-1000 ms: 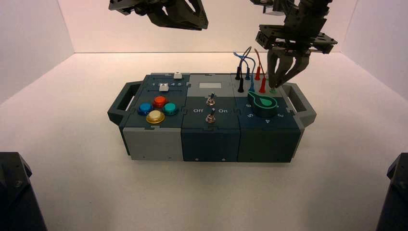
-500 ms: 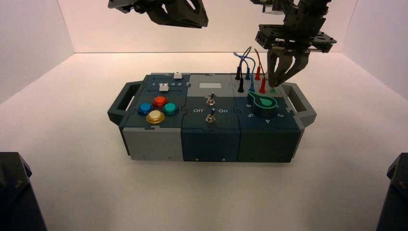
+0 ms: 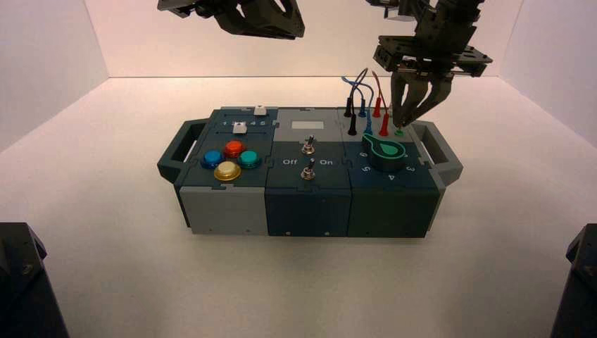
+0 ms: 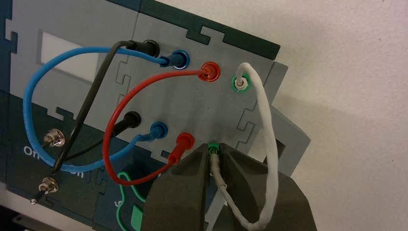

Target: Insert the white wire.

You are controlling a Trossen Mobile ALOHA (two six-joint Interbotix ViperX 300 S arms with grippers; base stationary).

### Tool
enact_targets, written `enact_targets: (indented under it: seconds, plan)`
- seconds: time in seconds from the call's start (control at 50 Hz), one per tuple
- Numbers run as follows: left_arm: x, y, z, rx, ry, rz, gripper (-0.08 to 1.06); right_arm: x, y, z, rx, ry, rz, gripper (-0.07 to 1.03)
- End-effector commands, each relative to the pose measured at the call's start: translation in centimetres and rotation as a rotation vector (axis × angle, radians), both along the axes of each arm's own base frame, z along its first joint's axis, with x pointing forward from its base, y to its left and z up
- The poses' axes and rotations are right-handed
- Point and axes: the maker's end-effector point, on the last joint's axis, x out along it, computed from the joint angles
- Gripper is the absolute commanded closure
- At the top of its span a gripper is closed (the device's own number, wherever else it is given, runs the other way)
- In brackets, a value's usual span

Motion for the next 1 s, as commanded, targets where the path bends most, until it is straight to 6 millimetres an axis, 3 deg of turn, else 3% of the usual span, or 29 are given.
enact_targets:
  seconds: [0.02, 1.0]
  plan:
    - [0.4, -0.6, 1.6, -0.034, -0.031, -0.004, 0.85, 0.6, 0.3, 0.7, 0.01, -0.025, -0.002, 0.99]
    - [0.7, -0.6, 1.8, -0.034, -0.039, 0.0, 0.85, -0.1, 0.9, -0.6, -0.002, 0.023, 0.017, 0.99]
